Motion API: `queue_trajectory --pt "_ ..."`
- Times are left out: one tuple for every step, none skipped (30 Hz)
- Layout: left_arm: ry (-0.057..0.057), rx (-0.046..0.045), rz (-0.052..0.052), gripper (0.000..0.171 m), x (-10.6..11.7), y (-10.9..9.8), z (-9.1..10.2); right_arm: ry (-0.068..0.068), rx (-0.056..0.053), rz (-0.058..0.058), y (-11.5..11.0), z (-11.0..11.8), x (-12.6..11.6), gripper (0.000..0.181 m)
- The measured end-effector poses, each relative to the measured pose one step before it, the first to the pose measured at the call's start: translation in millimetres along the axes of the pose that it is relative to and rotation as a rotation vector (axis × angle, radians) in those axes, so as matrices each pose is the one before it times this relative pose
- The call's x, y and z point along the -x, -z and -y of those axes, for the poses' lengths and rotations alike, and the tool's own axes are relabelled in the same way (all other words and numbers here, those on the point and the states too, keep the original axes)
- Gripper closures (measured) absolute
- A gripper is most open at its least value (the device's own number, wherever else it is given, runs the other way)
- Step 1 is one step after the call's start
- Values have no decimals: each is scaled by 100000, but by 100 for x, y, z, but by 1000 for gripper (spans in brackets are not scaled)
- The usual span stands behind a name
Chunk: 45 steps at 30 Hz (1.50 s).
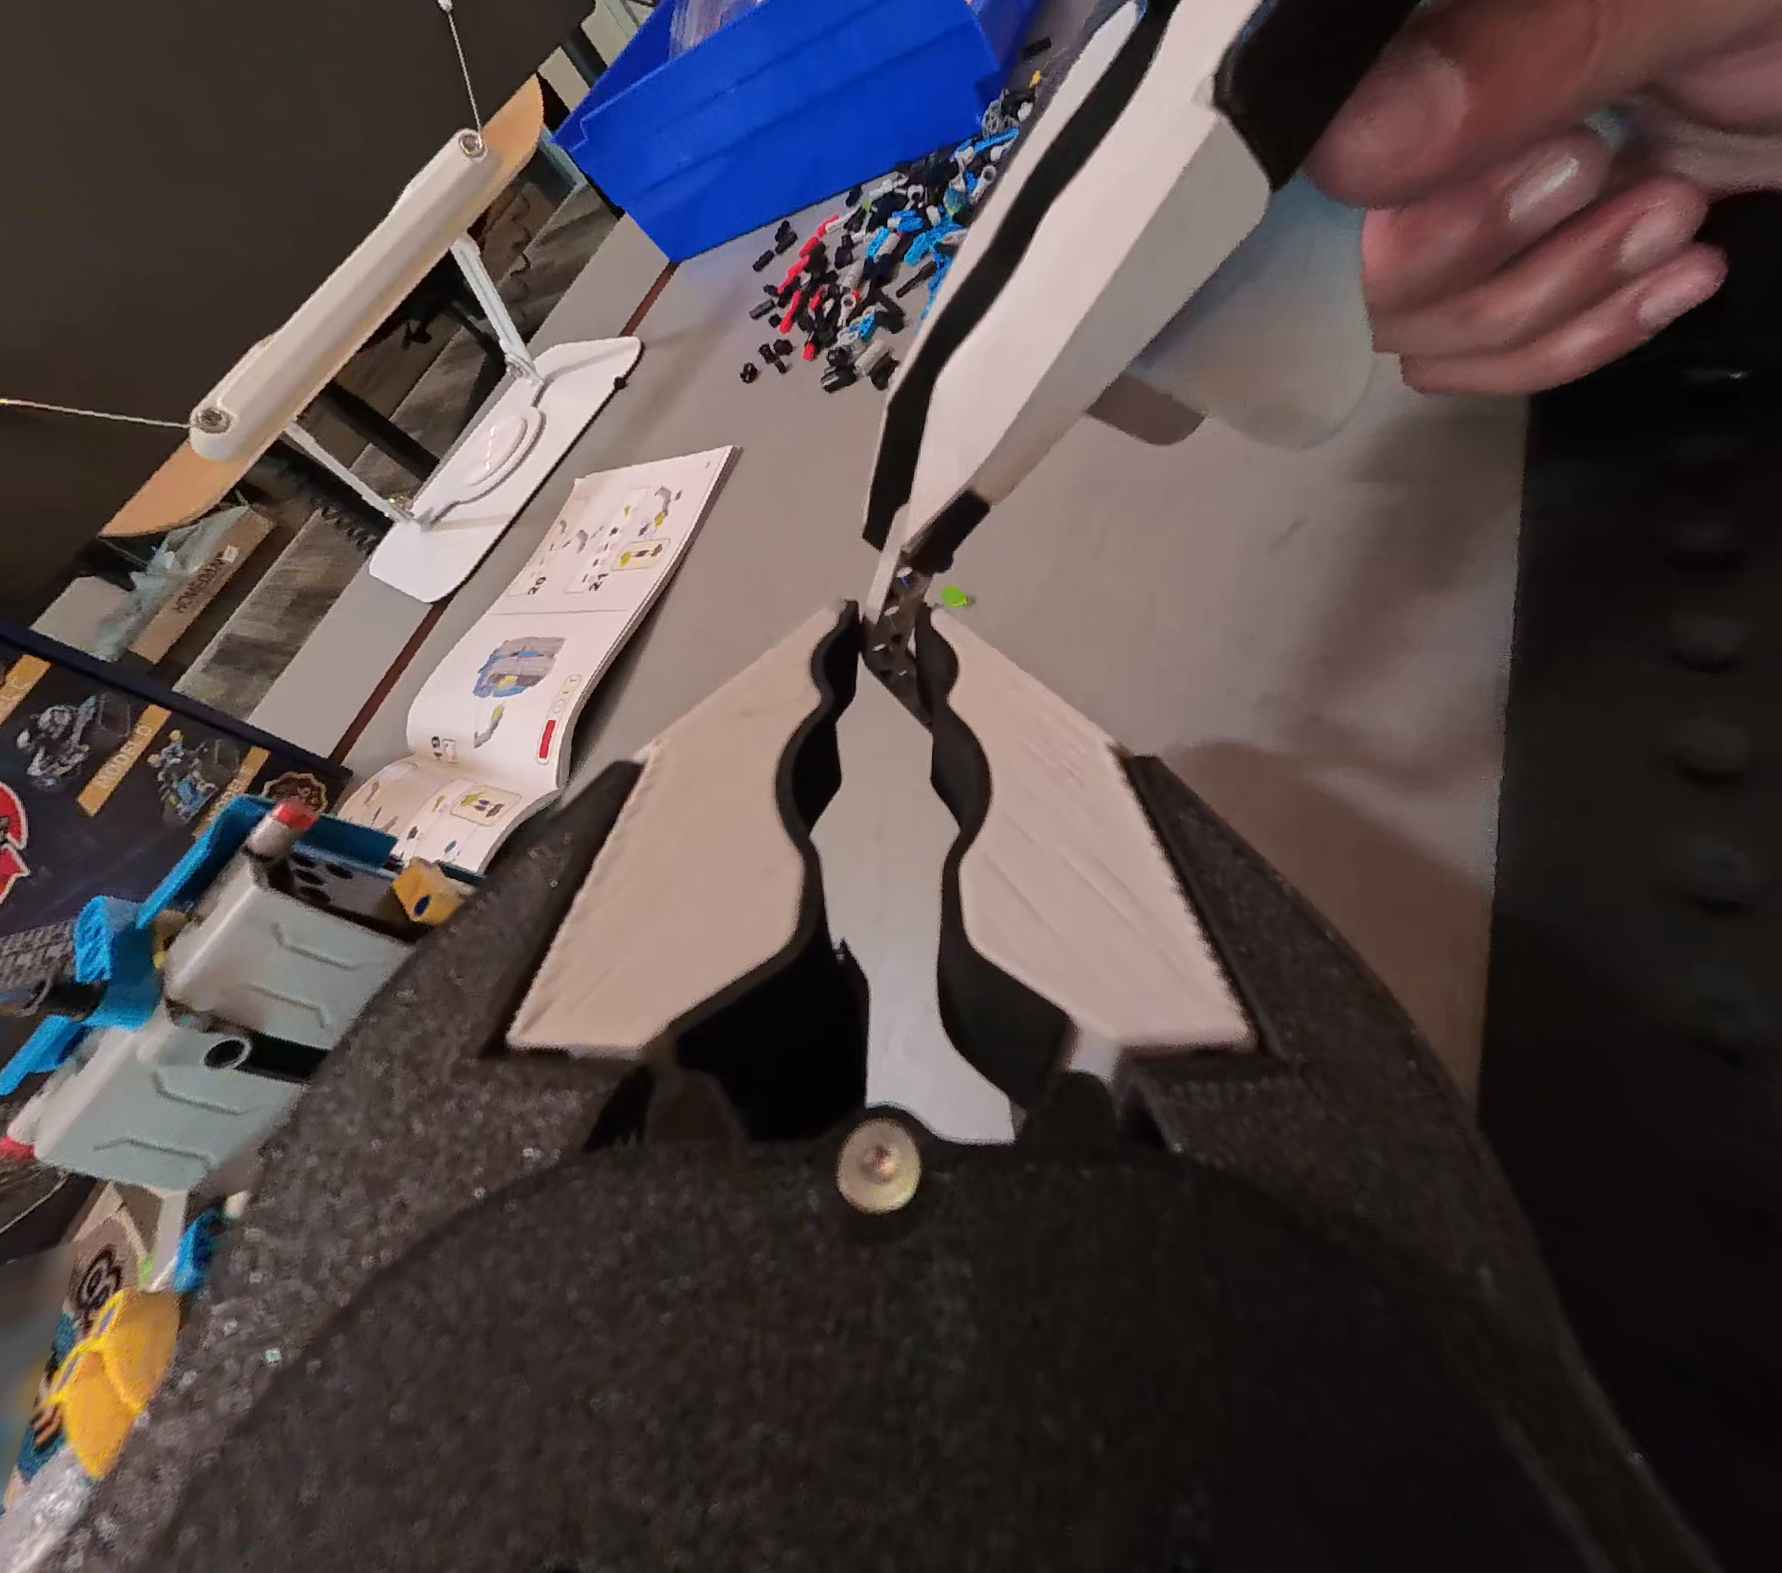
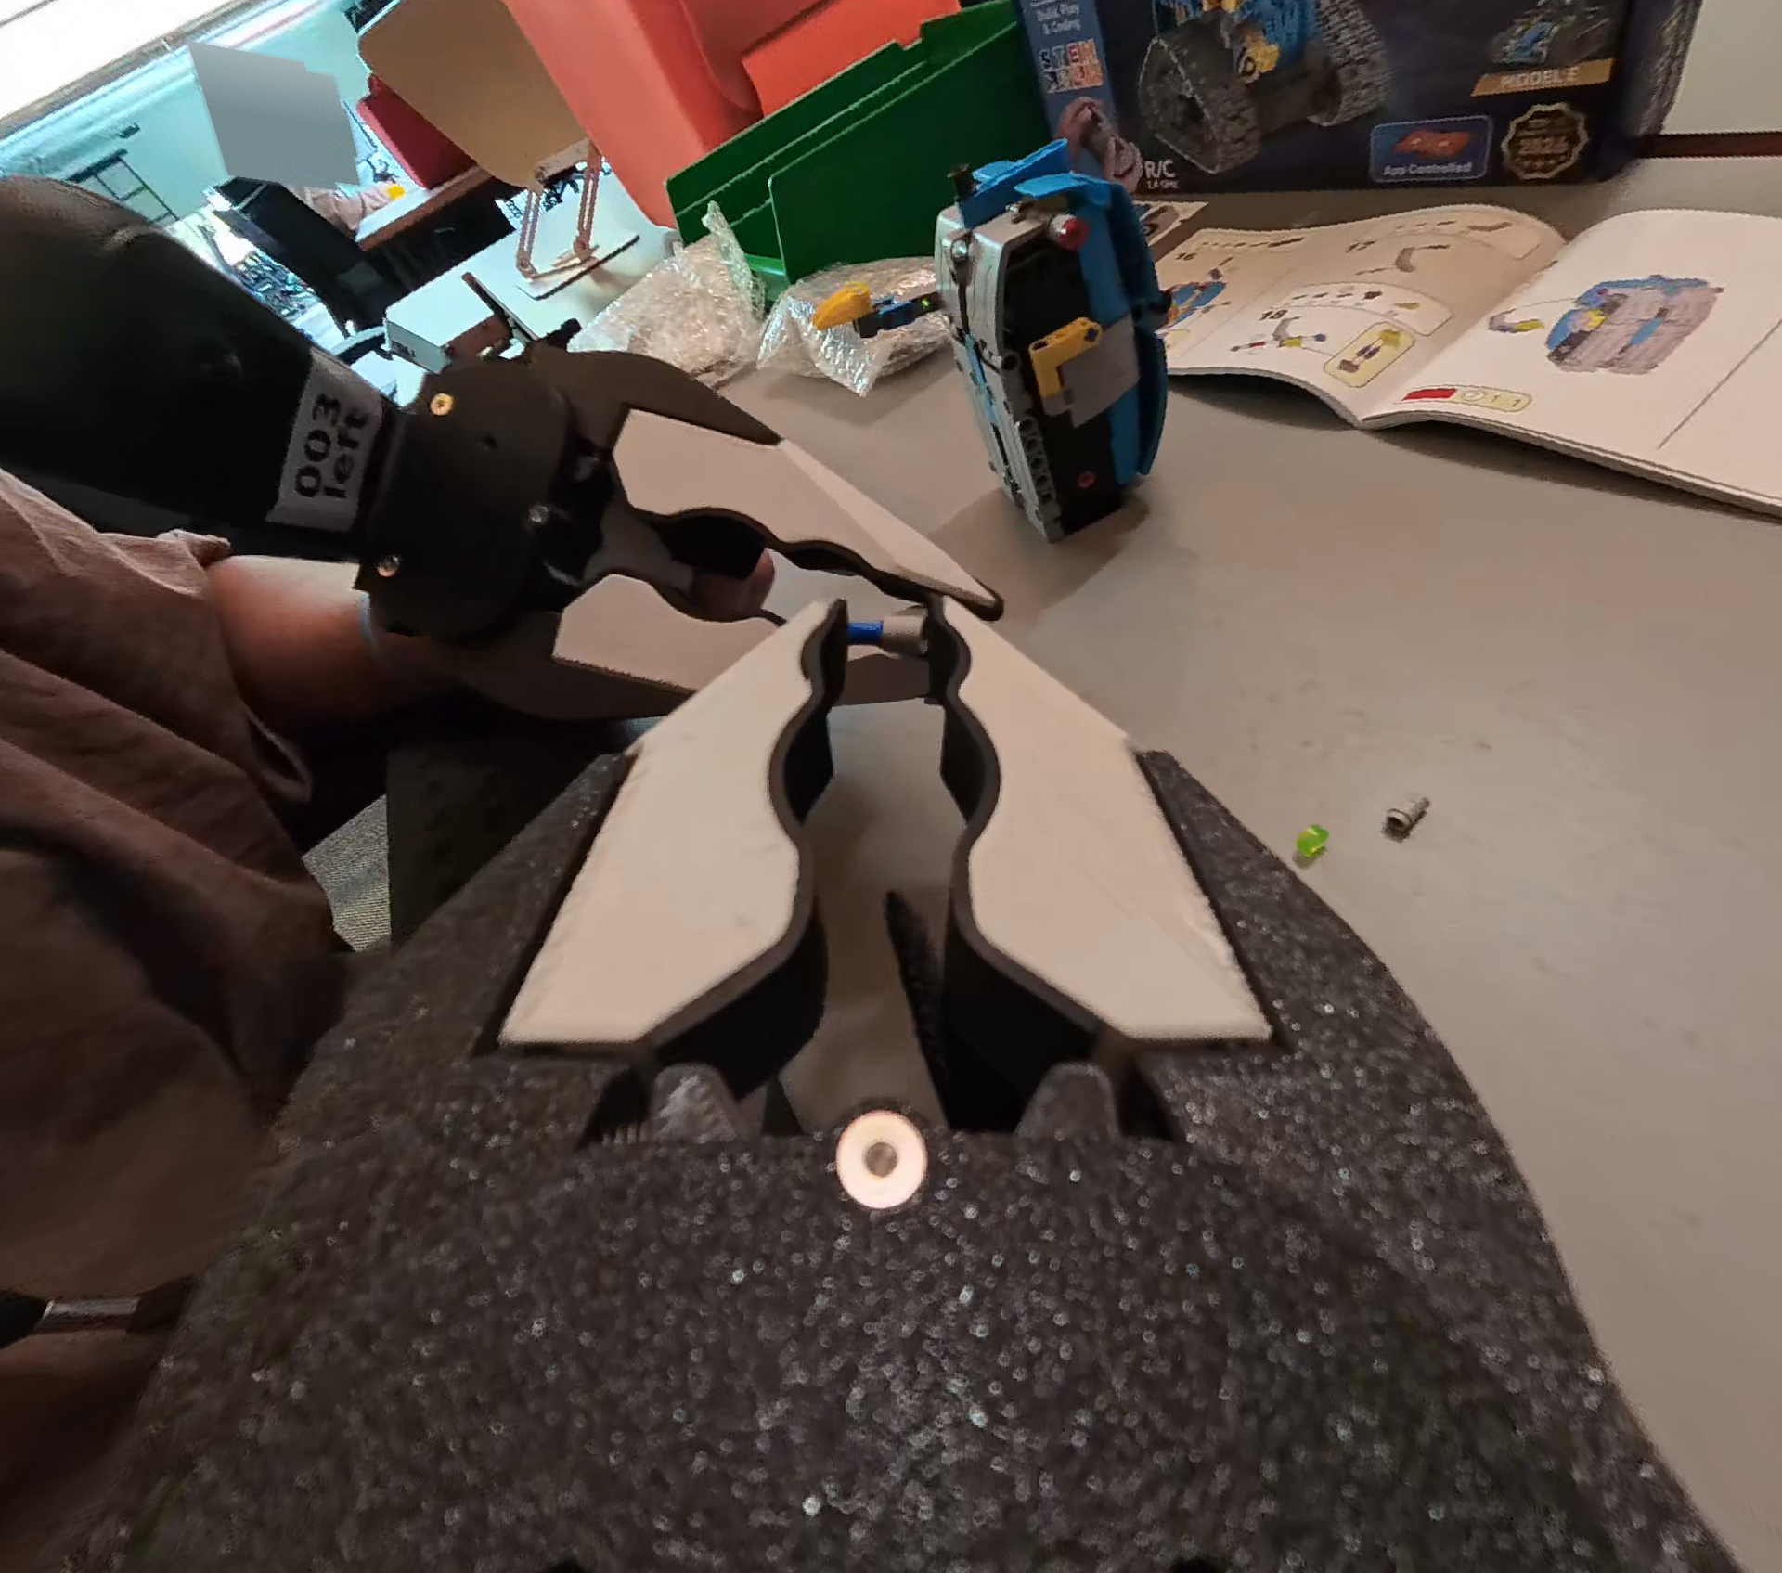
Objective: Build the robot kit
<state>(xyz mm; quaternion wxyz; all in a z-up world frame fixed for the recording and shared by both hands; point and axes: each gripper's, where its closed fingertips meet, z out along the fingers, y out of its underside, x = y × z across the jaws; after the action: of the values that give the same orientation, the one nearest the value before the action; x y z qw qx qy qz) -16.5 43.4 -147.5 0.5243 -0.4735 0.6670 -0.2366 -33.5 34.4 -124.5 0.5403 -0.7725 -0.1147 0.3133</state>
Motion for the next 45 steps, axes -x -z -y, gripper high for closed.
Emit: queue_trajectory --pt "-683 417 787 161 38 -42 5 162 -71 -642 26 20 -62 166" --pt "-1026 76 574 160 -29 -14 70 476 -307 -1421 76 57 -130 174" --pt "-965 -181 565 160 -41 25 113 2074 -959 -2316 149 141 -235 175" --pt "-931 -418 589 160 -14 72 169 1835 -334 -713 114 94 13 176" --pt "-522 -808 -320 160 -128 78 199 1406 -1089 -2583 168 222 -309 181" --pt "470 -627 -784 160 -158 56 146 1358 290 -432 132 38 -144 181" --pt "875 -92 -596 160 -71 32 27 707 1079 955 8 -92 11 181" --pt "514 6 -231 160 1 5 -45 -254 441 460 24 -14 -37 181" --pt "231 -108 339 160 109 4 -38 -573 -564 -147 77 122 -79 181" --pt "490 -261 415 160 187 25 -19 -200 -1765 194 149 302 -38 181" --pt "1502 -471 -157 160 181 31 15 -419 -1571 208 170 276 -160 181" --pt "2822 -687 -440 160 225 56 46 -1062 -945 -658 164 176 -392 175" --pt "3673 -795 -556 160 303 66 37 -1667 -902 475 157 146 -324 169" --pt "4288 -907 -946 160 304 61 22 -2498 -1080 1547 135 133 -208 165" --pt "5419 -1539 -2050 160 219 94 103 -3229 -930 2392 92 74 -108 162" --pt "6982 -2753 -4523 160 -81 168 331 -3808 -217 3001 9 -56 8 158" --pt "8079 -4006 -6473 160 -332 253 585 -4060 404 3205 -50 -165 56 155" --pt "8277 -4390 -5387 160 -212 287 701 -4060 432 3063 -92 -187 94 152" --pt "7472 -3561 -3982 160 -40 249 613 -3859 829 3726 -150 -228 273 151" --pt "6114 -2439 -4771 160 -234 174 422 -4031 1664 4821 -245 -353 480 150" --pt "5244 -1722 -4894 160 -340 122 264 -4254 2656 5836 -343 -510 647 150" --pt "4666 -1657 -3741 160 -255 92 230 -4212 2834 5655 -420 -560 641 147" --pt "4085 -1866 -3749 160 -333 94 266 -3819 2223 4988 -441 -481 584 147" --pt "3817 -1918 -4068 160 -436 76 313 -2573 1260 4313 -369 -295 588 147" --pt "3193 -1531 -3643 160 -398 47 272 -1136 282 4000 -278 -102 648 149" --pt "2058 -650 -2994 160 -339 25 125 -262 -176 3900 -169 6 699 155" --pt "900 -47 -2308 160 -293 13 19 -11 -329 2254 -120 24 420 159" --pt "-89 242 -1585 160 -263 10 -51 -84 237 198 -71 -68 34 161" --pt "-459 364 -1109 160 -220 7 -75 -106 347 -178 -22 -103 -51 162" --pt "-155 337 -1177 160 -209 2 -56 -396 -70 609 46 2 53 161" --pt "349 100 -1133 160 -164 29 3 -783 -600 1205 112 117 144 160" --pt "795 -106 -1009 160 -104 43 16 -914 -849 833 167 162 59 159" --pt "978 378 -540 160 19 31 -56 -687 -1011 82 213 210 -63 159" --pt "375 943 1547 160 329 2 -165 376 -1355 -317 304 316 -36 156" --pt "-720 1478 3744 160 637 -21 -262 2788 -1343 -3477 387 410 -342 155" --pt "-1267 2198 4391 160 703 -57 -375 6540 -1481 -8372 405 494 -804 151" --pt "-1525 2273 5645 160 822 -122 -404 10032 -1791 -10594 303 520 -776 146" --pt "-2113 2063 7165 160 932 -157 -377 10378 -1114 -9501 131 402 -415 146" --pt "-2709 1941 7385 160 847 -183 -335 7653 -448 -8685 -65 248 -297 145" --pt "-3424 1567 6286 160 538 -202 -244 4722 -773 -6253 -181 158 -39 146" --pt "-3618 983 4844 160 188 -193 -113 2550 -1479 -4084 -189 111 141 146" --pt "-2787 492 3356 160 -76 -174 4 1007 -997 -3392 -212 -44 37 146" --pt "-1822 -62 1590 160 -321 -127 119 322 -811 -2708 -162 -75 -83 147" --pt "-1269 -384 1186 160 -317 -80 169 -354 -1028 -2128 -87 -32 -185 151" --pt "-1077 -137 1101 160 -231 -48 137 -783 -1171 -577 -30 66 -70 154"
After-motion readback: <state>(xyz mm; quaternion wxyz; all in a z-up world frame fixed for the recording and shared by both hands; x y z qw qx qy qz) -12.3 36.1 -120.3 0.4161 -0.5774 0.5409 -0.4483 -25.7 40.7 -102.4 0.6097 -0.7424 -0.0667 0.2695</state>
